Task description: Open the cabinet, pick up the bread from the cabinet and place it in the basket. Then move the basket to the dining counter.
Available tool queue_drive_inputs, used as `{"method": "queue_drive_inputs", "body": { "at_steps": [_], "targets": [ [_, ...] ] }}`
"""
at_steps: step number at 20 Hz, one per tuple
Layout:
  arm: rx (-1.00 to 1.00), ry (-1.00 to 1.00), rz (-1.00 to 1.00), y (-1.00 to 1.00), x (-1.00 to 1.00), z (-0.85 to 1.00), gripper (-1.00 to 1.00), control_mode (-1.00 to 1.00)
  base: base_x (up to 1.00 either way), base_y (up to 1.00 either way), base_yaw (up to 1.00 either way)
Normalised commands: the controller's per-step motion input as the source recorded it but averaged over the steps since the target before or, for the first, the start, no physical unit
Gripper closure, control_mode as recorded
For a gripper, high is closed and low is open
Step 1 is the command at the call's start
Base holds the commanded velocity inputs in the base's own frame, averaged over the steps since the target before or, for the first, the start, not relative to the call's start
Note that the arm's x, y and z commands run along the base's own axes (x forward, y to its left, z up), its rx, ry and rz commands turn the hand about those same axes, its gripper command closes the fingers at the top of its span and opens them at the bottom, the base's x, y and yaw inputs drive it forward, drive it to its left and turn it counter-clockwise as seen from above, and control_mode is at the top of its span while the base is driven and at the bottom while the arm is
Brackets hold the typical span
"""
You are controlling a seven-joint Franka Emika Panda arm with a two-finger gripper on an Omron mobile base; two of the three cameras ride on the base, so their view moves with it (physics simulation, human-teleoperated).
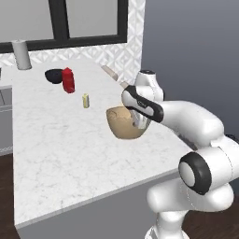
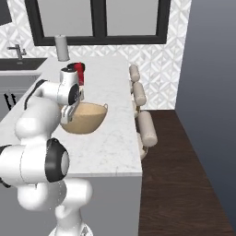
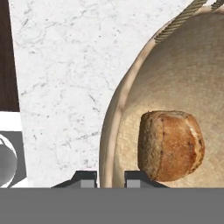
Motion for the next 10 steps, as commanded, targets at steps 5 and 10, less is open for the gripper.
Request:
{"method": "queue_drive_inputs", "body": {
  "at_steps": [5,10],
  "targets": [
    [-0.08,-0.02,-0.05,0.04,0.59,-0.61,1.00,-1.00,0.00,0.00,0.00],
    [-0.12,-0.15,-0.12,0.00,0.27,-0.97,1.00,-1.00,0.00,0.00,0.00]
  ]
}}
